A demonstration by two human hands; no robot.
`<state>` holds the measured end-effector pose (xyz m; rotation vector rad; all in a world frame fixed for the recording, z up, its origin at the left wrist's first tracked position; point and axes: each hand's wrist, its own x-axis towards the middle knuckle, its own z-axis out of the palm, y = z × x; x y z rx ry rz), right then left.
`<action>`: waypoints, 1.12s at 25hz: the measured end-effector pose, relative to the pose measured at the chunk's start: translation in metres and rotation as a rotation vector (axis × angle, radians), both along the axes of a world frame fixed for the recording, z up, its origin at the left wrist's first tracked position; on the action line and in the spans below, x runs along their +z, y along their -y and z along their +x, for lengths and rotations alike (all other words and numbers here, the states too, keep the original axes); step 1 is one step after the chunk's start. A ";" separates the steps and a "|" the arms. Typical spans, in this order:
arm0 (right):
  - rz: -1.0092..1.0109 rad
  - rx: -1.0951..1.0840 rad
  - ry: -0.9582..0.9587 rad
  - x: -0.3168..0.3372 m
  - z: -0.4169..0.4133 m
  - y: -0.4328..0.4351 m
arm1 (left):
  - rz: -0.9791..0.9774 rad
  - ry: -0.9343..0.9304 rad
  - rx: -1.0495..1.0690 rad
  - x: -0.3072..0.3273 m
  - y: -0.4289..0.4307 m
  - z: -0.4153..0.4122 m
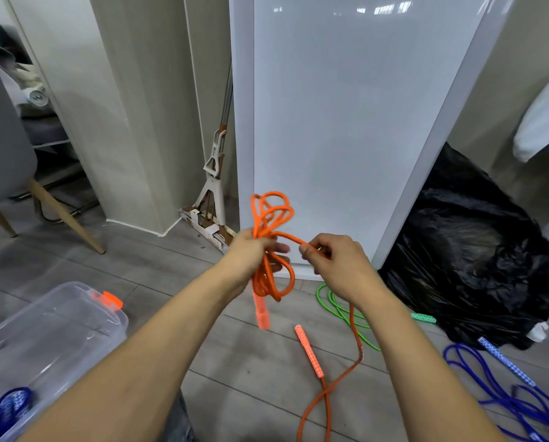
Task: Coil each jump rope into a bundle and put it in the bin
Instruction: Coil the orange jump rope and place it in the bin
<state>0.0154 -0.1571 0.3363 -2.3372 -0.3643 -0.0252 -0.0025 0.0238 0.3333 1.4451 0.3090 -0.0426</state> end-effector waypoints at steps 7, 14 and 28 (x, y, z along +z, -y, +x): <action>-0.182 -0.185 -0.048 -0.001 0.013 0.035 | -0.166 -0.053 0.533 0.001 -0.031 0.010; 0.315 -0.070 -0.047 0.007 0.004 0.009 | -0.231 -0.078 0.285 0.002 -0.010 0.007; 0.384 -0.042 -0.071 -0.005 -0.022 -0.040 | -0.185 -0.024 0.117 -0.008 0.016 0.003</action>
